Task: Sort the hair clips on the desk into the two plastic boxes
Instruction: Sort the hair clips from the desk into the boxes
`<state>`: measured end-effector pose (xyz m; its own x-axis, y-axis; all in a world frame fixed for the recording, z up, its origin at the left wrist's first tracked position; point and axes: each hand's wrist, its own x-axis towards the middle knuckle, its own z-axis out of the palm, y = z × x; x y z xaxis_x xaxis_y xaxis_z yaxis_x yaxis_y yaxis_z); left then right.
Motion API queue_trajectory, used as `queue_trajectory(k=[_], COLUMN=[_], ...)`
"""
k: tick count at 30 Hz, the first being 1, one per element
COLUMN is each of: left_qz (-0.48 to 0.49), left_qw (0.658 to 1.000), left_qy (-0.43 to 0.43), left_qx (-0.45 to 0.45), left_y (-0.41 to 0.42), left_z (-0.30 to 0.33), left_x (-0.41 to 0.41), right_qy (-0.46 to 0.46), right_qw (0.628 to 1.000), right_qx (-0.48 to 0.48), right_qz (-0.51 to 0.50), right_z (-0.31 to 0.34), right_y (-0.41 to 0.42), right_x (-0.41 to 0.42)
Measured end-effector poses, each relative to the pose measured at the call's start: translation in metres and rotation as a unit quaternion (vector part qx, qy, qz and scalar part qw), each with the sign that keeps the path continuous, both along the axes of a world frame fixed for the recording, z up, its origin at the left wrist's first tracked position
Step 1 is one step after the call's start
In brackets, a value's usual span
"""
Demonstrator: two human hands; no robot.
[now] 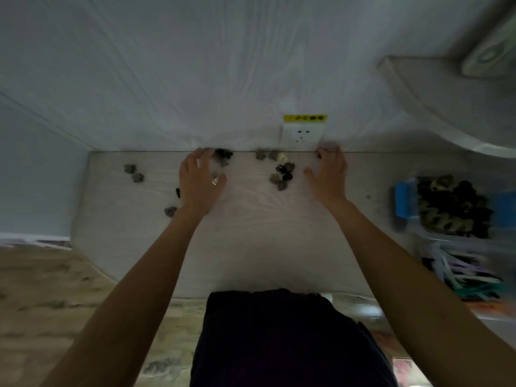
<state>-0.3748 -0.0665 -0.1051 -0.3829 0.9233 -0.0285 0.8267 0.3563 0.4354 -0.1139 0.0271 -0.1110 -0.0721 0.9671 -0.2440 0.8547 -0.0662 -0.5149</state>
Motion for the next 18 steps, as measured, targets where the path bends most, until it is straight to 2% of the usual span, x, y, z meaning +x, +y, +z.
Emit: queue_trajectory(k=[4,8,12,15,18], left_qz=[0.012,-0.077,-0.201,-0.213,-0.253], left_qw=[0.995,0.987,0.967,0.964,0.955], left_qy=[-0.035,-0.050,-0.047,-0.097,-0.113], left_qx=[-0.092,-0.129,-0.147,-0.123,-0.109], left_y=[0.029,0.039,0.045,0.040,0.015], left_z=[0.006,0.002,-0.003,-0.001,-0.005], left_x=[-0.016,-0.002,0.030,0.051,0.062], right_qy=[-0.023,-0.011,0.020,0.067,0.066], right_qw=[1.000,0.995,0.985,0.981,0.973], right_qx=[0.004,0.009,-0.007,-0.035,-0.061], right_qz=[0.008,0.103,0.174,0.181,0.212], right_z=[-0.003,-0.010,-0.012,-0.015,-0.006], right_y=[-0.003,-0.019,-0.025,-0.033,-0.054], right_x=[-0.029,-0.068,-0.081,-0.063,-0.041])
